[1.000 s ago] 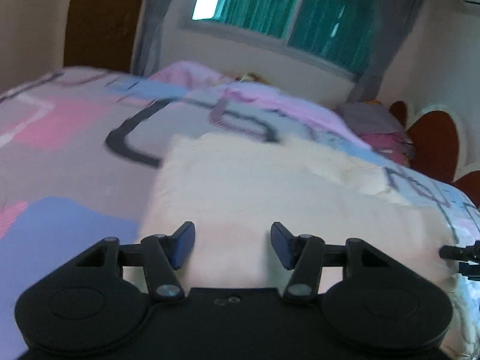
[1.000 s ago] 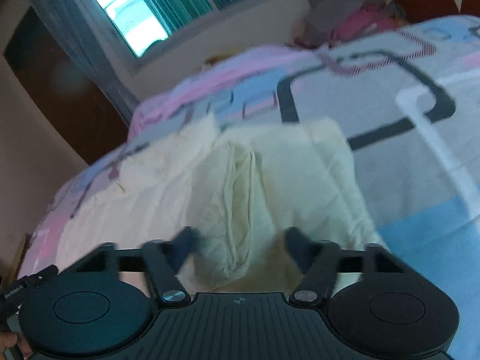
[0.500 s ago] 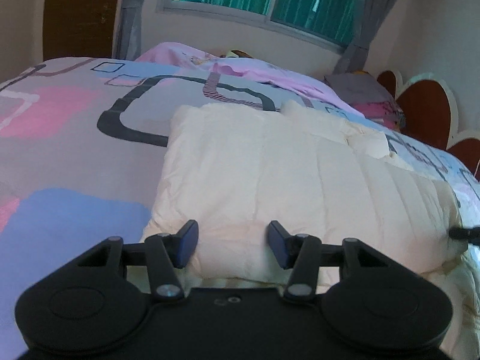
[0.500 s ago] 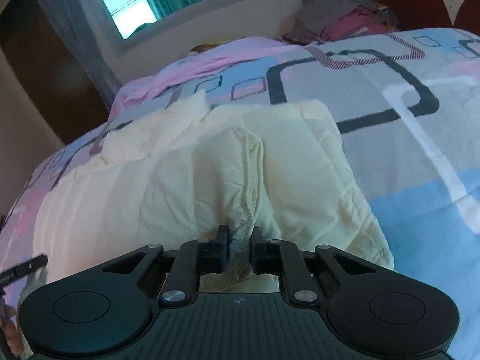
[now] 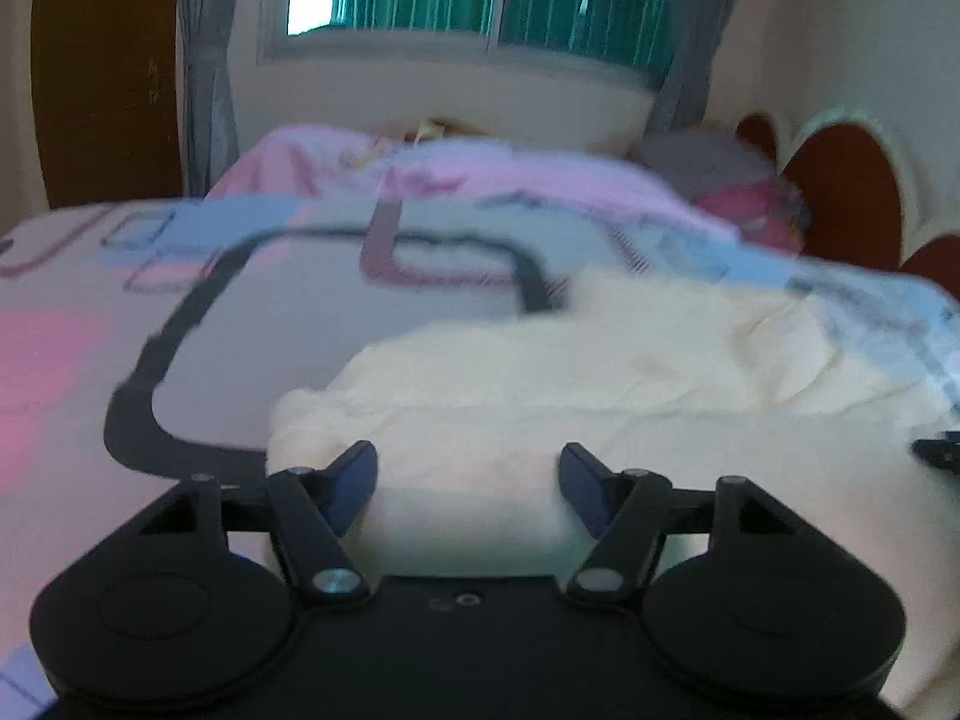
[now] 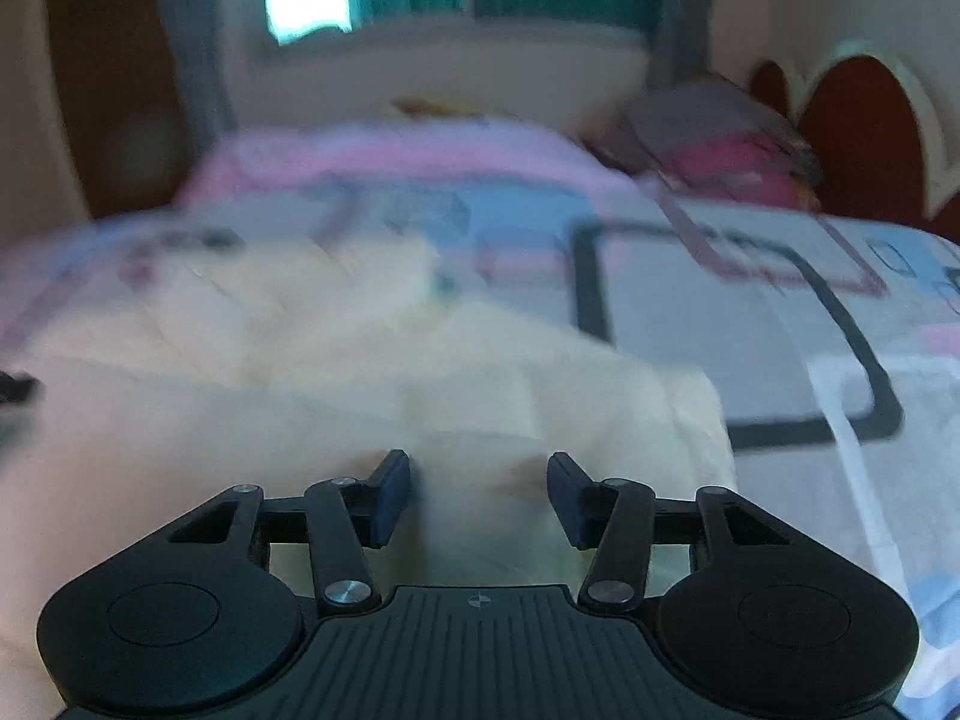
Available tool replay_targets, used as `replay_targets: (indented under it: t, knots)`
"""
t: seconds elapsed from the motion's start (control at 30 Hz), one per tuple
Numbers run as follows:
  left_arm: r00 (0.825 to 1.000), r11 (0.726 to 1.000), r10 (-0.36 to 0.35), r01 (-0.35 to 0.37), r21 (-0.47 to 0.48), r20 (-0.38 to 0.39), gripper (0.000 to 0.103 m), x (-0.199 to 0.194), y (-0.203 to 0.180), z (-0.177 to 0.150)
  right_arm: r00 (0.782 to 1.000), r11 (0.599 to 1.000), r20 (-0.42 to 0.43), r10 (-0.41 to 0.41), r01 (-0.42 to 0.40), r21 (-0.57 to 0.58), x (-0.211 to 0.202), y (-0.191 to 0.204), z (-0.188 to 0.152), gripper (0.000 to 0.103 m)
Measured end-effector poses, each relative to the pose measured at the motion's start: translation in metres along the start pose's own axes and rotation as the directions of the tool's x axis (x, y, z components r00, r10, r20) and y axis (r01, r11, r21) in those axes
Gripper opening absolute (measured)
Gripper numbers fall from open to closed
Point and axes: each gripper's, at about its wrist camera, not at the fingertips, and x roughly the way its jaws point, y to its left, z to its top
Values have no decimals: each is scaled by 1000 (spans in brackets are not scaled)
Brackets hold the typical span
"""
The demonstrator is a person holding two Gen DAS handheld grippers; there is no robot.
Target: Fold large clothes
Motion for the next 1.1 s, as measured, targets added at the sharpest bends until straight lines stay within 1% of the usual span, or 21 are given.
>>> replay_targets:
  t: [0.07, 0.1, 0.2, 0.23, 0.27, 0.3, 0.33, 0.37, 0.4, 0.47, 0.53, 0.6, 0.67, 0.7, 0.8, 0.83, 0.87, 0.93, 0.97, 1.03, 1.1]
  knots:
    - [999, 1000, -18, 17, -22, -32, 68, 11, 9, -7, 1000, 999, 8, 27, -27, 28, 3, -8, -7, 51]
    - [999, 999, -25, 24, -28, -32, 68, 12, 12, -8, 1000, 1000, 9, 22, -22, 18, 3, -8, -8, 51]
    - [1000, 1000, -2, 2, -14, -23, 68, 6, 10, -9, 1000, 1000, 9, -3, 4, -7, 0, -3, -5, 51]
    - [1000, 1000, 25, -25, -13, -18, 66, 0, 7, -8, 999, 1000, 25, -30, 30, -9, -8, 0, -2, 56]
    - [999, 999, 35, -35, -11, 12, 66, -12, 3, -7, 997, 998, 59, -58, 59, -13, -18, 3, 1, 60]
    - [999, 1000, 25, -24, -13, 41, 66, -23, -1, -4, 993, 998, 105, -53, 56, -18, -32, 9, 3, 66]
    - [998, 1000, 3, -2, -12, 68, 68, -35, -9, -5, 992, 1000, 124, -20, 23, -16, -41, 14, 2, 66]
    - [996, 1000, -21, 21, 2, 90, 73, -43, -19, -5, 992, 999, 125, 29, -27, -18, -46, 21, 4, 66]
    - [993, 999, -45, 43, 23, 105, 73, -50, -35, -8, 991, 997, 116, 71, -68, -31, -47, 32, 4, 66]
    - [990, 994, -102, 99, 39, 98, 73, -53, -61, -14, 988, 990, 90, 127, -121, -71, -43, 52, 1, 66]
    - [989, 991, -127, 123, 61, 78, 72, -48, -85, -19, 987, 982, 64, 146, -137, -128, -35, 70, -5, 66]
    - [992, 990, -114, 109, 87, 54, 72, -41, -97, -24, 990, 980, 52, 129, -120, -160, -28, 75, -11, 66]
    - [996, 992, -83, 79, 96, 37, 73, -34, -95, -28, 995, 988, 51, 84, -77, -138, -24, 62, -14, 66]
    - [997, 993, -64, 60, 99, 36, 73, -34, -90, -30, 997, 994, 52, 55, -50, -102, -22, 47, -15, 66]
    - [1000, 996, -1, -1, 86, 17, 76, -35, -65, -34, 998, 998, 36, -45, 46, -34, -22, 10, -19, 66]
    - [1000, 998, 17, -18, 64, 14, 75, -38, -55, -35, 999, 1000, 32, -25, 25, 4, -26, -2, -20, 66]
    - [1000, 999, 21, -22, 40, 13, 73, -42, -46, -35, 999, 999, 35, -10, 8, 42, -34, -13, -20, 66]
    - [999, 1000, 26, -26, 4, 29, 72, -59, -36, -37, 998, 998, 61, -6, 3, 56, -54, -21, -25, 66]
    - [999, 1000, 21, -21, 0, 41, 72, -69, -34, -39, 998, 998, 66, 8, -12, 64, -63, -23, -28, 66]
    - [998, 1000, 8, -8, 0, 63, 72, -88, -35, -43, 996, 994, 67, 62, -68, 91, -78, -26, -35, 66]
    - [996, 1000, -17, 17, 0, 85, 72, -104, -38, -54, 993, 988, 45, 105, -109, 107, -85, -21, -42, 66]
